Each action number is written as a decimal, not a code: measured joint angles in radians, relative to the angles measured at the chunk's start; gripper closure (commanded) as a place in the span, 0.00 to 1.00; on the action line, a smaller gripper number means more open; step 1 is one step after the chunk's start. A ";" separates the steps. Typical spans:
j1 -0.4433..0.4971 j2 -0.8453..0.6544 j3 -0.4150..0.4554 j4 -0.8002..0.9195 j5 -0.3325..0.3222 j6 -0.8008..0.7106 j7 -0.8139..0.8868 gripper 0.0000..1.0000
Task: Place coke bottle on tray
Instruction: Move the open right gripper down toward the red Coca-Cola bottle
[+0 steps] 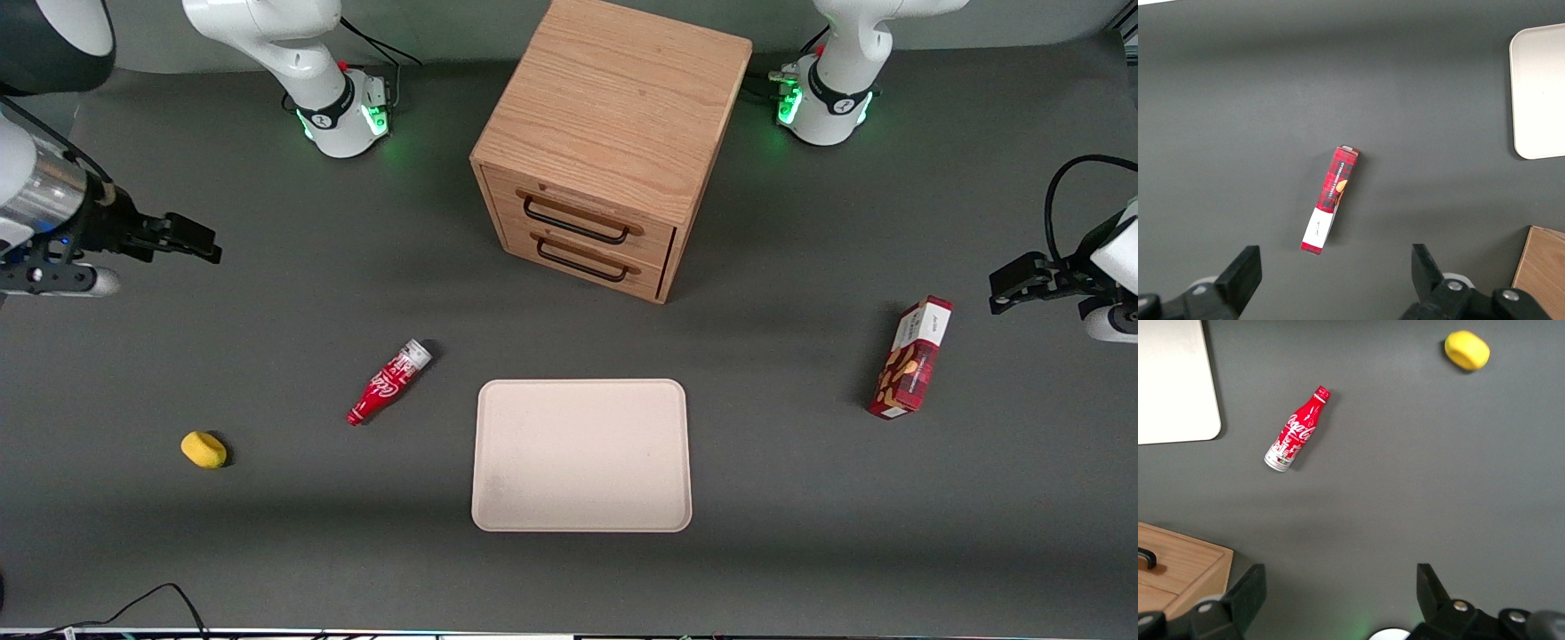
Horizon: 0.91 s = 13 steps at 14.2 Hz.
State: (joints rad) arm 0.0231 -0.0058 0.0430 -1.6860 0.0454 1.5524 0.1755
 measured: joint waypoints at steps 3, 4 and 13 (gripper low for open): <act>0.007 0.076 0.053 0.029 0.001 0.002 0.124 0.00; 0.010 0.109 0.073 0.048 0.001 0.004 0.167 0.00; 0.091 0.481 0.162 0.193 -0.069 0.233 0.681 0.00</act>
State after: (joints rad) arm 0.1141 0.4754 0.2047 -1.4934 -0.0238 1.7853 0.8565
